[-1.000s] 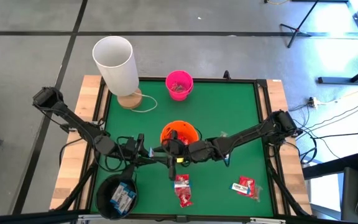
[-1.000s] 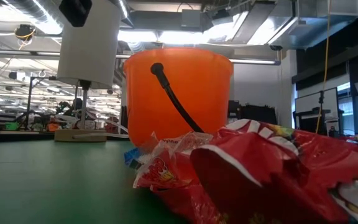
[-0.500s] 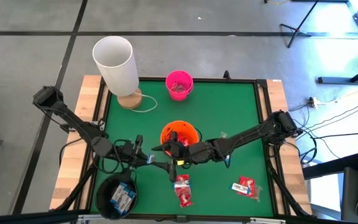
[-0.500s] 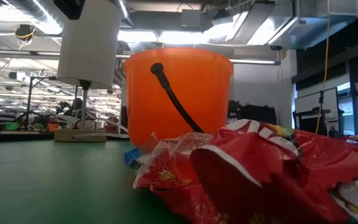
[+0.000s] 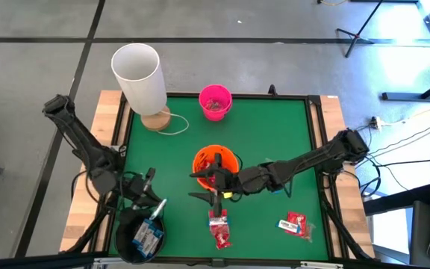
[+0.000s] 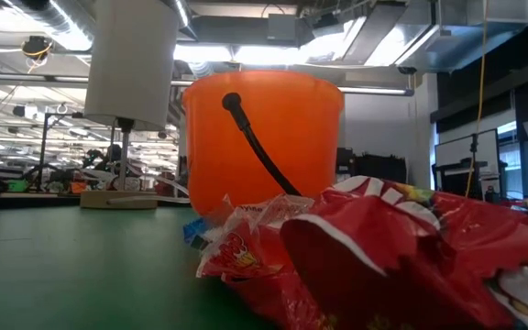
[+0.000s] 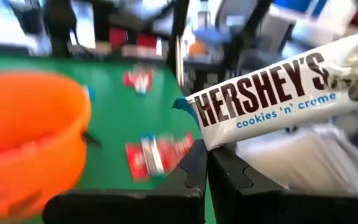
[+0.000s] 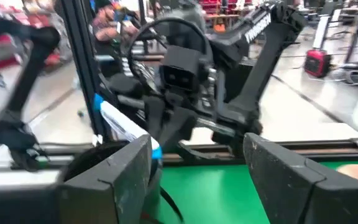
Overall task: Sort candy
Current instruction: Put the white chocolate into the black bucket
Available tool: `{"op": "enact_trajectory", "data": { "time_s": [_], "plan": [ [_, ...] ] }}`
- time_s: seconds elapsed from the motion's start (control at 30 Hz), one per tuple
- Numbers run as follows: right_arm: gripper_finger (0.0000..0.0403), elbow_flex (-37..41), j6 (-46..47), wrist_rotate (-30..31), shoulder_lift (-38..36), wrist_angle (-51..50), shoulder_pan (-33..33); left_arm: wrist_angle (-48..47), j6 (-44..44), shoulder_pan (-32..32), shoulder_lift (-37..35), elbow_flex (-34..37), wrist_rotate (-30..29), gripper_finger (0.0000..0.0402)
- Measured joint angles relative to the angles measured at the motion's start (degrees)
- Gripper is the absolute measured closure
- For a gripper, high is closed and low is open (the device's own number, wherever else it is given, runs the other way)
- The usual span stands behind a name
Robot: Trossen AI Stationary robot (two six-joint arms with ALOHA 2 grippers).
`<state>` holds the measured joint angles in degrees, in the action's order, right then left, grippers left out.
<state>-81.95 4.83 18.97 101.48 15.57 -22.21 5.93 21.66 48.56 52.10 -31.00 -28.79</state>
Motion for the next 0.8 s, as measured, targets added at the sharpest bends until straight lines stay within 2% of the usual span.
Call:
{"op": "enact_trajectory", "data": {
  "time_s": [0.23,0.33,0.47,0.67,0.8],
  "plan": [
    [0.0150,0.00,-0.84,2.07,-0.29,-1.36,-0.71,-33.07,19.25,8.06,1.21,-13.11,1.22,0.0401],
    [0.0150,0.00,-0.78,3.47,-0.29,-2.64,-0.65,-41.57,25.98,10.82,3.04,-18.89,3.45,0.0401],
    [0.0150,0.02,-0.84,4.45,-0.27,-2.95,-0.65,-46.66,31.87,13.27,6.84,-23.75,7.37,0.0401],
    [0.0150,0.02,-0.84,4.43,-0.27,-3.43,-0.66,-47.59,40.97,13.65,13.30,-24.25,17.08,0.0401],
    [0.0150,0.02,-0.86,4.43,-0.25,-3.38,-0.66,-47.08,44.49,13.65,15.07,-24.25,17.78,0.0397]
  ]
}}
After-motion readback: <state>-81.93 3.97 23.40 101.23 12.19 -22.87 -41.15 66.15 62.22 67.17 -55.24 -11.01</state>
